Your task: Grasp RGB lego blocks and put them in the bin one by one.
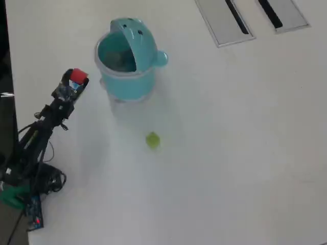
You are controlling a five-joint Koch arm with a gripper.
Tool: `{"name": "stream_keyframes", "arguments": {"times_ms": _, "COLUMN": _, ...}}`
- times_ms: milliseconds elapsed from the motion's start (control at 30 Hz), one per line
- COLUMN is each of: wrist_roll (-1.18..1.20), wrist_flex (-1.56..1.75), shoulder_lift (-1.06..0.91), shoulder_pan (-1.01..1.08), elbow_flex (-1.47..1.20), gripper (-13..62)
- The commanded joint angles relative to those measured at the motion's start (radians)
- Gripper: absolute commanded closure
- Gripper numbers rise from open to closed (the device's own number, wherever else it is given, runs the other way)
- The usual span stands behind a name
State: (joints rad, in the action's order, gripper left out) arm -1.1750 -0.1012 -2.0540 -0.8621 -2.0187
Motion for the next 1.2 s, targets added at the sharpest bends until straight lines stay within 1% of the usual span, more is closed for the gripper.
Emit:
{"name": "stream_keyframes", "arguments": {"times_ms": 0, "wrist_roll": -0.031, "wrist_flex": 0.005, "shoulder_lift": -0.006, "shoulder_pan": 0.008, "elbow_flex": 0.112, "gripper": 36.7}}
{"name": "stream_keyframes", "arguments": {"times_ms": 67, "wrist_roll": -0.049, "wrist_flex": -0.003, "shoulder_lift": 0.066, "shoulder_pan": 0.028, "elbow_flex": 0.192, "gripper": 36.7}}
{"name": "stream_keyframes", "arguments": {"times_ms": 267, "wrist_roll": -0.074, "wrist_flex": 0.000, "shoulder_lift": 0.178, "shoulder_pan": 0.074, "elbow_flex": 0.324, "gripper": 36.7}}
{"name": "stream_keyframes", "arguments": {"times_ms": 300, "wrist_roll": -0.117, "wrist_flex": -0.002, "shoulder_lift": 0.295, "shoulder_pan": 0.080, "elbow_flex": 0.462, "gripper": 36.7}}
{"name": "stream_keyframes", "arguments": {"times_ms": 333, "wrist_roll": -0.118, "wrist_flex": -0.006, "shoulder_lift": 0.328, "shoulder_pan": 0.080, "elbow_flex": 0.508, "gripper": 36.8}}
{"name": "stream_keyframes", "arguments": {"times_ms": 367, "wrist_roll": -0.152, "wrist_flex": -0.012, "shoulder_lift": 0.431, "shoulder_pan": 0.080, "elbow_flex": 0.635, "gripper": 36.8}}
{"name": "stream_keyframes", "arguments": {"times_ms": 767, "wrist_roll": -0.195, "wrist_flex": -0.038, "shoulder_lift": 0.690, "shoulder_pan": 0.094, "elbow_flex": 0.951, "gripper": 36.7}}
{"name": "stream_keyframes", "arguments": {"times_ms": 800, "wrist_roll": -0.196, "wrist_flex": -0.069, "shoulder_lift": 0.749, "shoulder_pan": 0.098, "elbow_flex": 1.034, "gripper": 36.7}}
{"name": "stream_keyframes", "arguments": {"times_ms": 867, "wrist_roll": -0.196, "wrist_flex": -0.083, "shoulder_lift": 0.818, "shoulder_pan": 0.101, "elbow_flex": 1.117, "gripper": 36.7}}
{"name": "stream_keyframes", "arguments": {"times_ms": 1033, "wrist_roll": -0.225, "wrist_flex": -0.084, "shoulder_lift": 0.861, "shoulder_pan": 0.100, "elbow_flex": 1.141, "gripper": 36.5}}
{"name": "stream_keyframes", "arguments": {"times_ms": 1067, "wrist_roll": -0.230, "wrist_flex": -0.083, "shoulder_lift": 0.865, "shoulder_pan": 0.100, "elbow_flex": 1.141, "gripper": 36.1}}
{"name": "stream_keyframes", "arguments": {"times_ms": 1133, "wrist_roll": -0.293, "wrist_flex": -0.084, "shoulder_lift": 0.884, "shoulder_pan": 0.100, "elbow_flex": 1.149, "gripper": 29.8}}
{"name": "stream_keyframes", "arguments": {"times_ms": 1167, "wrist_roll": -0.310, "wrist_flex": -0.084, "shoulder_lift": 0.888, "shoulder_pan": 0.100, "elbow_flex": 1.152, "gripper": 28.7}}
